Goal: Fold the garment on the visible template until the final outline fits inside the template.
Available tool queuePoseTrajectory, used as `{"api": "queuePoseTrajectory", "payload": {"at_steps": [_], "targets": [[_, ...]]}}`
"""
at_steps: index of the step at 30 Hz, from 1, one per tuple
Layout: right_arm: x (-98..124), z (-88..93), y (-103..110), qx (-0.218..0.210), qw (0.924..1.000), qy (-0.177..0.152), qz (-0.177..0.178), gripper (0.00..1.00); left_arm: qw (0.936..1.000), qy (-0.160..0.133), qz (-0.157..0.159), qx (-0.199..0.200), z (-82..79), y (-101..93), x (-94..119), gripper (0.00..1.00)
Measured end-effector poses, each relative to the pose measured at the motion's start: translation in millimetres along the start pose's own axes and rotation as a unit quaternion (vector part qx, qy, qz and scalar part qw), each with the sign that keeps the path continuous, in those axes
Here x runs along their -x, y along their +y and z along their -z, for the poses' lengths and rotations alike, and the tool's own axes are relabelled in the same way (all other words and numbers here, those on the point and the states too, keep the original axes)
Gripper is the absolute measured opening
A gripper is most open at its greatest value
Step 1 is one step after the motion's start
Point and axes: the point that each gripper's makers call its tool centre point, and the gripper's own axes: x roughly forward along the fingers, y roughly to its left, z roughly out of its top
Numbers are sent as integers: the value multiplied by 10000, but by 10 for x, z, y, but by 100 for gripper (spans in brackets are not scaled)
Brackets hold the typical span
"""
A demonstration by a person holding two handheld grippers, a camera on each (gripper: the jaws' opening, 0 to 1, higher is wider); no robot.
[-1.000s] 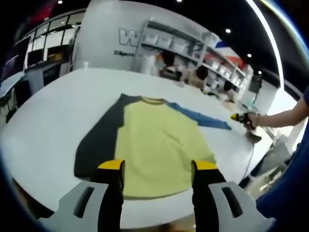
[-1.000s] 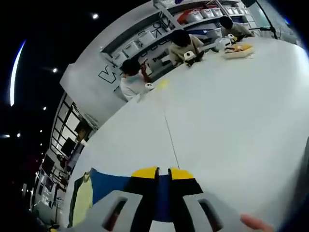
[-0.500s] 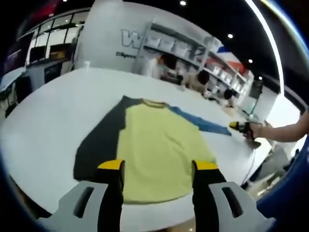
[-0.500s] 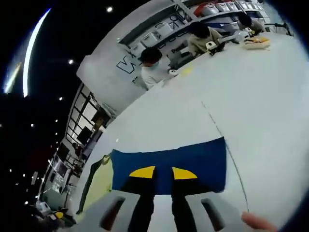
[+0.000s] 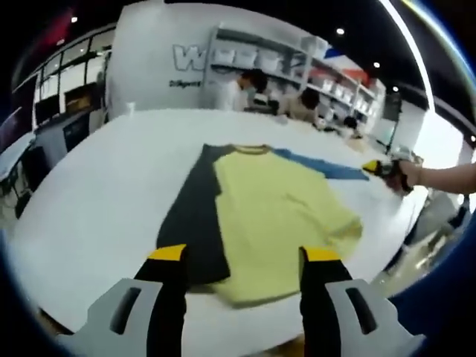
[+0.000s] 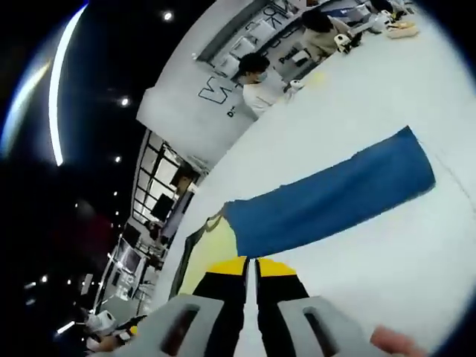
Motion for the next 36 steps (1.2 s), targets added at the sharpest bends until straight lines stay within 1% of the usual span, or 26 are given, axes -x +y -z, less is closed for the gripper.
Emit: {"api": "queuePoseTrajectory", "payload": {"at_steps": [1,2,4,5,7,8,9,11,13,14,16,17,18,19,21,22,24,26,27,28,29,31,32,33,34,36], "targets": [[2,31,22,-36,10000,8,-4,0,10000,27,18,-50,51,52,-9,58],[15,71,93,-147,9999,-50,-22,0,9999,34,21,-106,79,90,-20,57],[23,90,171,-355,9992,-162,-71,0,9998,96,54,-190,120,126,-47,55],[31,105,223,-463,9986,-227,-108,0,9994,124,86,-319,157,196,-98,54],[43,149,284,-550,9980,-278,-106,0,9984,197,116,-525,185,224,-151,50],[48,171,312,-586,9978,-298,-101,0,9976,251,134,-635,198,224,-175,48],[59,211,369,-649,9973,-331,-109,0,9943,310,240,-992,204,224,-228,46],[72,249,423,-702,9969,-349,-118,0,9916,328,316,-1208,209,238,-280,45],[90,275,476,-750,9964,-384,-127,0,9901,372,367,-1306,221,242,-314,46],[98,278,488,-762,9962,-404,-119,0,9847,429,377,-1644,243,270,-354,45],[115,289,520,-777,9959,-461,-79,0,9780,471,364,-2000,253,317,-398,44],[120,297,534,-785,9958,-474,-73,0,9756,460,378,-2113,238,304,-406,44],[125,308,554,-797,9956,-491,-61,0,9716,466,377,-2287,239,314,-420,43],[127,312,560,-800,9955,-499,-58,0,9695,482,374,-2373,230,304,-417,43],[129,322,581,-839,9950,-539,-35,0,9613,532,345,-2680,230,314,-428,42],[121,283,527,-839,9950,-549,-34,0,9597,488,333,-2747,231,325,-442,42],[116,298,551,-840,9949,-556,-47,0,9561,465,289,-2878,247,376,-478,41],[108,319,570,-849,9949,-549,-46,0,9511,425,280,-3046,242,393,-496,35],[106,320,571,-850,9949,-549,-44,0,9509,416,276,-3054,238,395,-491,31],[103,320,564,-854,9948,-547,-36,0,9497,411,279,-3093,238,399,-495,26],[97,323,562,-850,9948,-551,-24,0,9479,443,329,-3139,252,397,-498,18],[90,321,560,-866,9947,-562,-42,0,9501,405,439,-3061,239,357,-487,8],[84,300,519,-881,9945,-560,-48,0,9516,402,455,-3012,232,354,-485,1],[82,298,512,-885,9945,-559,-49,0,9521,399,456,-2998,234,362,-486,2],[77,303,507,-894,9945,-548,-44,0,9546,350,451,-2924,209,369,-490,1],[70,323,515,-880,9948,-517,-39,0,9671,297,518,-2472,139,337,-461,1]]}}
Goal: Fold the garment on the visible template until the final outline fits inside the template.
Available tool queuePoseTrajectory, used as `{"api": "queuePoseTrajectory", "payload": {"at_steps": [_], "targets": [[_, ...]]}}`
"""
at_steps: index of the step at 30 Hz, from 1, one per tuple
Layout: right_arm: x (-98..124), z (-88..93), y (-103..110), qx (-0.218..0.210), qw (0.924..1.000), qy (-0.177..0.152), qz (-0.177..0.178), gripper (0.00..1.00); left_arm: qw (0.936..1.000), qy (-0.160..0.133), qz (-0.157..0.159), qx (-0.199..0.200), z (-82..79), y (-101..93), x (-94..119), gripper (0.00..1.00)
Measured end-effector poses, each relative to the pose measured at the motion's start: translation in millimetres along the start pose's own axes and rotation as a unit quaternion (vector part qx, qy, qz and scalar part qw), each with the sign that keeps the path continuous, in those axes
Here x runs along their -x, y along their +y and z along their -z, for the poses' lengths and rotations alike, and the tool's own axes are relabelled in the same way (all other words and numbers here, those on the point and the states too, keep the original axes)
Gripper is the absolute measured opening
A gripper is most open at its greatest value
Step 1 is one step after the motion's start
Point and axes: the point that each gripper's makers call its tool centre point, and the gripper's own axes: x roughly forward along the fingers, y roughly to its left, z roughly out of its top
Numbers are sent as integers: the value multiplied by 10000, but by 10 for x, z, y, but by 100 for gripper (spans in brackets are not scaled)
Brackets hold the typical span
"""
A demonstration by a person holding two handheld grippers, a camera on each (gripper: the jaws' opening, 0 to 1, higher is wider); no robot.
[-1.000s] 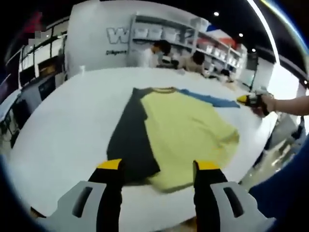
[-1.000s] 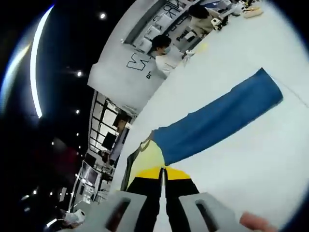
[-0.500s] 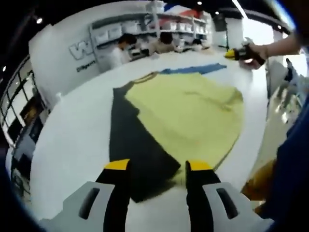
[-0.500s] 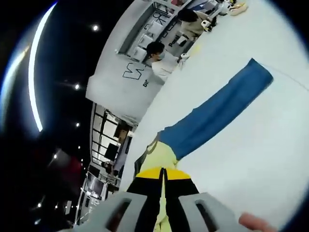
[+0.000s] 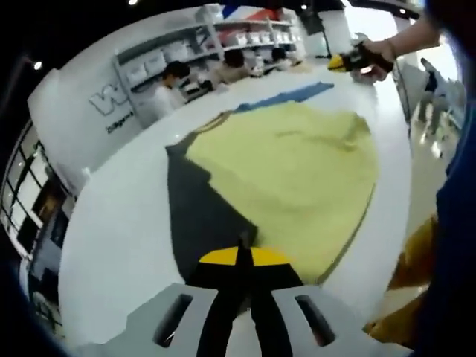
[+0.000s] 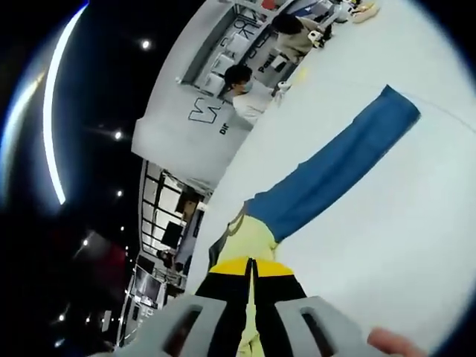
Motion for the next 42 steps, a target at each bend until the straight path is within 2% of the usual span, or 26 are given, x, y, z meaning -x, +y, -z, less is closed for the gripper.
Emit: {"api": "queuePoseTrajectory", "payload": {"at_steps": [2,4,6,8,12,15,17,19,21,22,23,24,25,28,29,30,31,33,35,39,42], "targets": [[-5,37,12,12,10000,50,26,0,9978,-91,-2,662,-40,130,-3,1],[-12,20,-20,-7,10000,55,30,0,9932,-184,59,1151,-95,249,18,1],[-12,28,-18,-22,10000,56,27,0,9897,-283,6,1404,-149,345,43,1],[-11,58,-26,-47,9999,86,22,0,9829,-308,60,1815,-129,548,37,1],[12,117,-36,-129,9999,64,45,0,9787,-328,73,2024,-171,827,55,1],[37,169,-28,-234,9997,21,46,0,9754,-368,66,2174,-294,1013,106,1],[46,180,-48,-285,9996,1,57,0,9747,-417,74,2194,-353,1112,120,1],[52,221,-47,-297,9995,12,89,0,9766,-421,137,2104,-372,1205,105,1],[57,263,-46,-305,9994,46,129,0,9774,-401,78,2075,-343,1444,92,1],[59,285,-31,-300,9994,57,136,0,9758,-474,62,2132,-368,1519,104,1],[63,330,0,-285,9994,92,143,0,9735,-546,61,2218,-397,1553,112,1],[63,341,7,-283,9994,104,143,0,9655,-694,26,2510,-456,1709,138,1],[62,374,33,-263,9994,149,138,0,9615,-735,-46,2646,-444,1868,150,1],[54,464,133,-193,9995,247,81,0,9564,-656,-282,2832,-368,2193,158,1],[47,506,174,-181,9994,291,60,0,9521,-678,-322,2966,-324,2350,150,1],[39,509,170,-172,9993,316,44,0,9477,-703,-340,3094,-311,2430,147,1],[27,546,200,-153,9993,341,18,0,9394,-718,-317,3337,-305,2477,137,1],[8,644,264,-198,9990,411,-9,0,9282,-710,-252,3643,-289,2539,128,1],[-9,669,262,-207,9989,415,19,0,9224,-791,-455,3753,-265,2711,143,1],[-50,641,254,-313,9991,266,123,0,9237,-754,-534,3718,-176,3163,74,1],[-61,609,272,-284,9992,177,215,0,9225,-733,-596,3743,-133,3159,89,1]]}}
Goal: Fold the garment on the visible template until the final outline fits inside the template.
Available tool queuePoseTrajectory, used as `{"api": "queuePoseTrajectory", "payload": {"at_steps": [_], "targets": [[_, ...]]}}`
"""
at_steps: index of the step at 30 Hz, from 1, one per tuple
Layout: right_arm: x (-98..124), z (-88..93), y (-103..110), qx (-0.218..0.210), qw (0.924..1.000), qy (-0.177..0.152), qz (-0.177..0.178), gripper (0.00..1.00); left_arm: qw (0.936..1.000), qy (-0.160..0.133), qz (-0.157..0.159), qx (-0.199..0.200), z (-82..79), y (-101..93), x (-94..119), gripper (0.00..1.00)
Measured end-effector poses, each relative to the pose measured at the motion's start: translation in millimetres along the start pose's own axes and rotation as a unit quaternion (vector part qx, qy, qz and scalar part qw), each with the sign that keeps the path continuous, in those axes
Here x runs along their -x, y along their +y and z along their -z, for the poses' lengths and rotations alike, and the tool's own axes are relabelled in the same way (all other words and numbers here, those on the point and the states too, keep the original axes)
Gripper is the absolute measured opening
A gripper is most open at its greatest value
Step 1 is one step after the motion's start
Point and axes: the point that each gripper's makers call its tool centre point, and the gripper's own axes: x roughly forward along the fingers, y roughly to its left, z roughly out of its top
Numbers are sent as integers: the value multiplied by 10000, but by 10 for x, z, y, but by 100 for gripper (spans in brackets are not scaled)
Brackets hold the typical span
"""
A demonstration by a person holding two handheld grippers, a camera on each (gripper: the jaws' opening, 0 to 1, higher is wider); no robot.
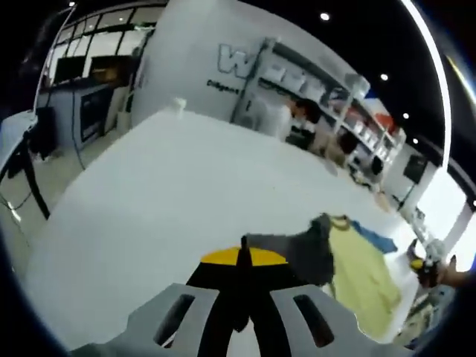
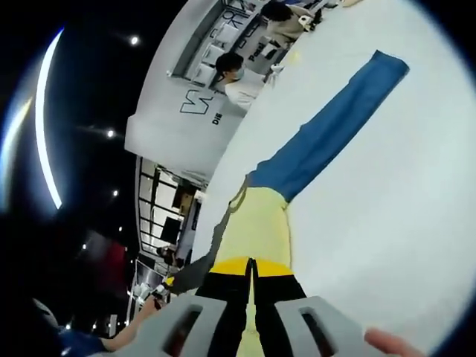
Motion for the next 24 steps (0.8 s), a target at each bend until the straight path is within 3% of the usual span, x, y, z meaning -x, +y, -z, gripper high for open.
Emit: {"api": "queuePoseTrajectory", "payload": {"at_steps": [4,5,6,12,13,19,22,24], "targets": [[-13,11,13,23,10000,-30,92,0,9999,69,-64,-47,17,101,-31,1],[-17,21,22,16,9999,-44,98,0,9999,92,-55,-43,-103,342,-139,1],[-21,40,28,-4,9999,-60,118,0,9999,110,-70,-58,-125,413,-174,1],[-7,139,30,-7,9997,-56,227,0,9991,300,-86,-284,-1,359,-212,1],[5,151,43,-14,9997,-64,239,0,9991,305,-66,-294,-73,479,-285,1],[65,222,56,46,9993,-52,378,0,9994,212,-13,-284,-257,638,-505,1],[87,265,51,27,9991,-60,415,0,9994,217,-25,-276,-264,672,-541,1],[106,311,35,10,9990,-49,447,0,9992,254,-73,-307,-179,597,-474,1]]}}
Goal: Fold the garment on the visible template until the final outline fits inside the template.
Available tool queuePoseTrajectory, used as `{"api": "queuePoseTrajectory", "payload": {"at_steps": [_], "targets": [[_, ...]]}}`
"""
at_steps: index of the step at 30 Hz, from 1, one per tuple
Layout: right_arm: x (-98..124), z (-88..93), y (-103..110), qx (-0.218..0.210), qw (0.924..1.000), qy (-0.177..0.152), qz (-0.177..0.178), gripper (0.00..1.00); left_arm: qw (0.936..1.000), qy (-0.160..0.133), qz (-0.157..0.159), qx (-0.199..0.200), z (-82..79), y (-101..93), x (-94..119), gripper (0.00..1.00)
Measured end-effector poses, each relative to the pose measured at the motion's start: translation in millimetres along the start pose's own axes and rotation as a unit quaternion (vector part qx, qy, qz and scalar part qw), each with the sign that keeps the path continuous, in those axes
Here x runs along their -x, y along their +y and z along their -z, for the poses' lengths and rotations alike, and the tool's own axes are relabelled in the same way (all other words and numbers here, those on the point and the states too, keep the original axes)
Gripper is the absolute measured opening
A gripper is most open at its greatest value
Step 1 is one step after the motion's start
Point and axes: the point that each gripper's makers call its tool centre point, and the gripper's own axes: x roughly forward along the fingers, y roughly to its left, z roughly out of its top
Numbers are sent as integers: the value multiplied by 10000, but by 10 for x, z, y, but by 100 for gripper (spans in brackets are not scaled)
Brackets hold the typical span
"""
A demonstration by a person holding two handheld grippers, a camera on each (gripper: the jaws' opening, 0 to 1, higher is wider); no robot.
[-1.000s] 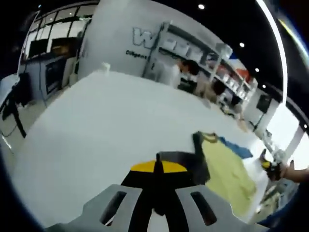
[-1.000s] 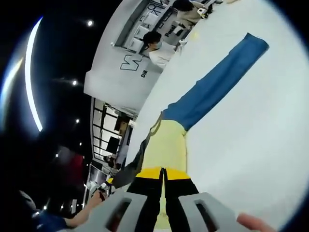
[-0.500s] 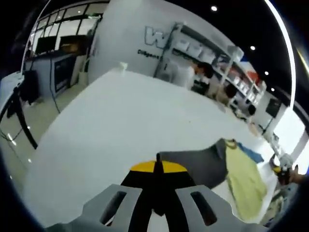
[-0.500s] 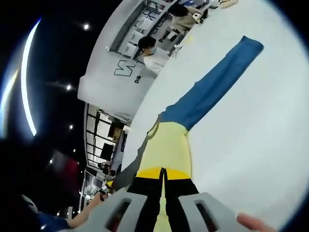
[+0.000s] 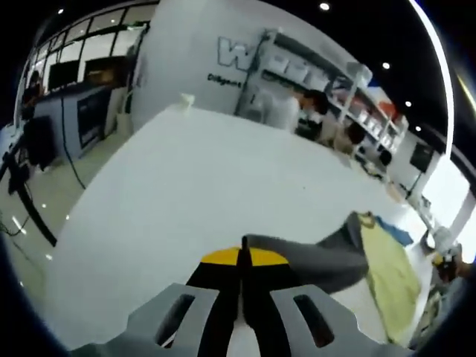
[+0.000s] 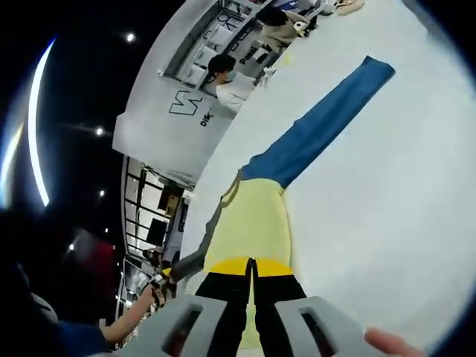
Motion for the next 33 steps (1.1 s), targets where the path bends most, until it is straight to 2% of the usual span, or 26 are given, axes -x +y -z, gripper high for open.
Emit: {"api": "queuePoseTrajectory", "payload": {"at_steps": [2,4,5,7,10,12,13,15,22,23,25,27,33], "targets": [[3,7,-4,-4,10000,1,9,0,10000,20,-10,-14,25,-27,20,1],[14,35,-21,-15,10000,3,22,0,9997,184,-60,-169,132,-58,62,1],[14,50,-36,-36,10000,-2,39,0,9989,331,-86,-331,247,-91,82,1],[7,70,-57,-74,10000,-6,59,0,9981,384,-207,-425,291,-67,104,1],[-16,63,-56,-84,9999,-41,53,0,9981,315,-379,-378,262,74,102,2],[-46,61,-34,-64,10000,-62,-1,0,9975,209,-543,-398,237,118,176,4],[-59,62,-31,-60,10000,-61,-16,0,9974,223,-553,-402,214,233,153,6],[-81,72,-29,-56,10000,-46,-43,0,9970,295,-565,-444,248,333,159,10],[-133,155,-38,-4,9999,44,-111,0,9965,336,-603,-476,339,388,200,13],[-135,160,-40,-3,9999,48,-116,0,9967,340,-580,-460,405,362,223,13],[-140,183,-46,21,9999,68,-129,0,9967,340,-579,-464,429,331,241,14],[-145,216,-52,67,9998,95,-144,0,9972,340,-392,-547,603,94,310,15],[-132,331,-43,374,9989,258,-108,0,9949,439,138,-901,881,-386,359,18]]}}
